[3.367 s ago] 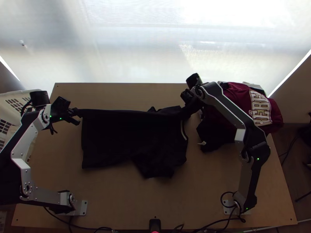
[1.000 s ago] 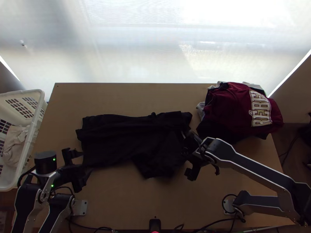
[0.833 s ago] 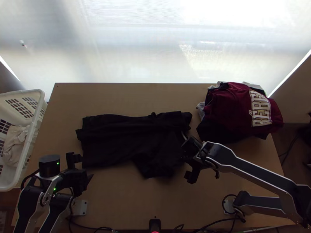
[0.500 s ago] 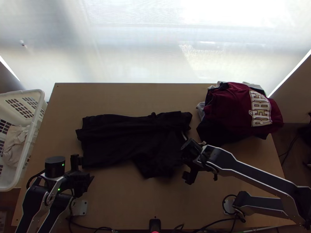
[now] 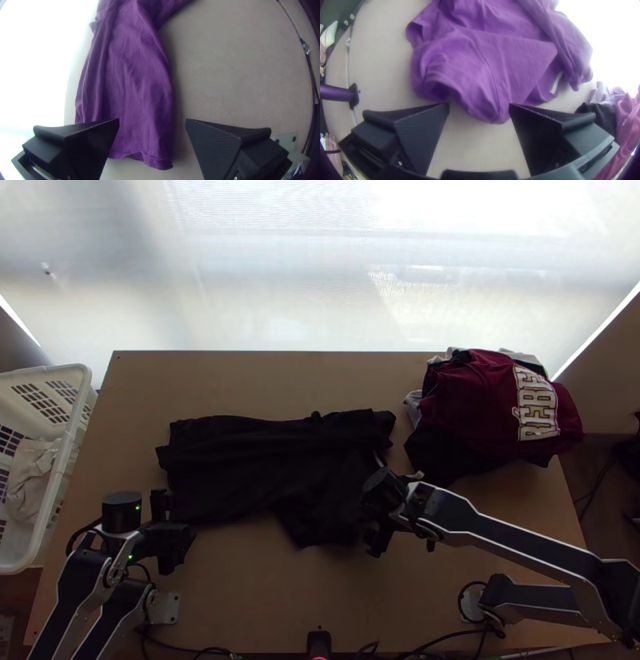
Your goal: Fold the t-shirt
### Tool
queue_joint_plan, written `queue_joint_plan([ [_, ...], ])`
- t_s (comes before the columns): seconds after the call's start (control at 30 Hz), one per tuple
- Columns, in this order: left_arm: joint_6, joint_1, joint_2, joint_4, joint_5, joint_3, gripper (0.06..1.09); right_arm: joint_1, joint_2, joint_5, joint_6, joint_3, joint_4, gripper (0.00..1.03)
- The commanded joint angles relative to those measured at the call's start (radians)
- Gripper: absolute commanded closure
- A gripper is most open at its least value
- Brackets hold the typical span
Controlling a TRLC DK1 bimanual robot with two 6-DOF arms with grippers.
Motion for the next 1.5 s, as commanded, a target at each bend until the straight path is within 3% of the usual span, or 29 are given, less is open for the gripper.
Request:
queue_joint_plan([
  [0.0,-0.003,0.006,0.026,0.053,-0.007,-0.03,0.12,0.005,0.031,-0.002,-0.002,-0.019,0.072,0.25],
  [0.17,0.002,0.006,0.03,0.094,-0.007,-0.055,0.17,0.005,0.049,-0.002,0.001,-0.021,0.112,0.25],
  [0.27,0.011,0.028,0.049,0.105,-0.01,-0.056,0.2,0.005,0.052,-0.002,0.001,-0.025,0.12,0.3],
  [0.47,0.06,0.097,0.092,0.143,-0.008,-0.061,0.37,0.007,0.052,-0.002,0.0,-0.044,0.132,0.34],
  [0.67,0.06,0.118,0.105,0.148,-0.005,-0.064,0.7,0.008,0.051,-0.004,-0.011,-0.061,0.16,0.59],
  [0.73,0.06,0.127,0.107,0.148,0.003,-0.066,0.85,0.008,0.051,-0.008,-0.017,-0.068,0.181,0.71],
  [0.87,0.06,0.141,0.113,0.154,0.015,-0.069,1.05,0.008,0.052,-0.014,-0.028,-0.081,0.221,1.0],
  [1.07,0.037,0.175,0.159,0.123,0.021,0.022,1.05,0.002,0.016,-0.034,-0.034,-0.074,0.196,1.0],
  [1.23,-0.024,0.201,0.199,-0.064,0.019,0.186,1.05,-0.019,-0.073,-0.162,-0.037,-0.048,0.014,1.0],
  [1.47,0.012,0.296,0.182,-0.2,0.021,0.243,1.05,-0.09,-0.202,-0.215,-0.046,-0.094,-0.114,1.0],
])
